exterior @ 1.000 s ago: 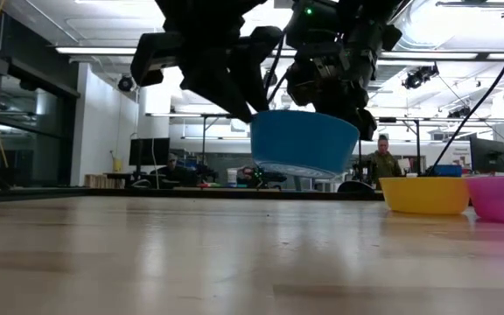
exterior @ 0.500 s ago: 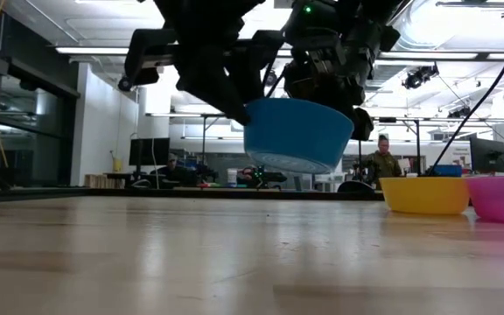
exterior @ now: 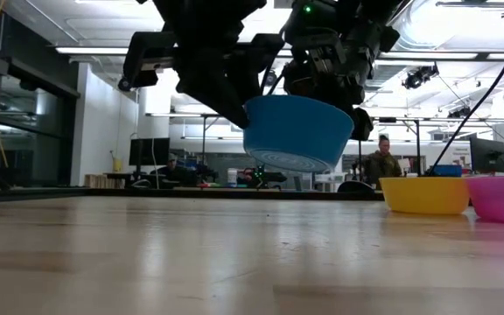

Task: Nest bowls inside each other
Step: Stack the blue bowl on the violet bowl

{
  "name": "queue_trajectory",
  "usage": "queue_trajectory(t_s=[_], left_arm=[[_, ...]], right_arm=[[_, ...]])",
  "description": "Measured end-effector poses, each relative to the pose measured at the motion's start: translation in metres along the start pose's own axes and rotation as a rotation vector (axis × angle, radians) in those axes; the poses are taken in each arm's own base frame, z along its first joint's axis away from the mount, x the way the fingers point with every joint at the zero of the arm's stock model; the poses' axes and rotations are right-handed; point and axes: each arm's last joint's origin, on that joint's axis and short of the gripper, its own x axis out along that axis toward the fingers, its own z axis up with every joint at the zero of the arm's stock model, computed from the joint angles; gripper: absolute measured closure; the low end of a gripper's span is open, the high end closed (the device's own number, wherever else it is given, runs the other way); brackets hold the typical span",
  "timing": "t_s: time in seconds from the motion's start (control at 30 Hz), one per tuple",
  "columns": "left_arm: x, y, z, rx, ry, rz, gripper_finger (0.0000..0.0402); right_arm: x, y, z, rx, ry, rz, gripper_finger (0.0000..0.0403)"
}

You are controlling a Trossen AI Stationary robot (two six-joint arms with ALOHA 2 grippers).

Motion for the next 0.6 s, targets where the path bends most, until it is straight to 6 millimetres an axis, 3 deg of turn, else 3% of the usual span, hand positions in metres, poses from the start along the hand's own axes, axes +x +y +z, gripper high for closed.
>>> queue_trajectory(t_s=[0.33, 0.6], left_arm=[[0.0001, -0.0005, 0.0003, -0.001, -0.005, -0.008, 0.0381], [0.0008, -0.0011, 0.0, -0.003, -0.004, -0.013, 0.0398]], right_arm=[[-0.0002, 0.0004, 0.0009, -0.002, -0.007, 0.004, 0.0399], [-0.0009, 0.0022, 0.0032, -0.012, -0.03, 0.021, 0.0399]])
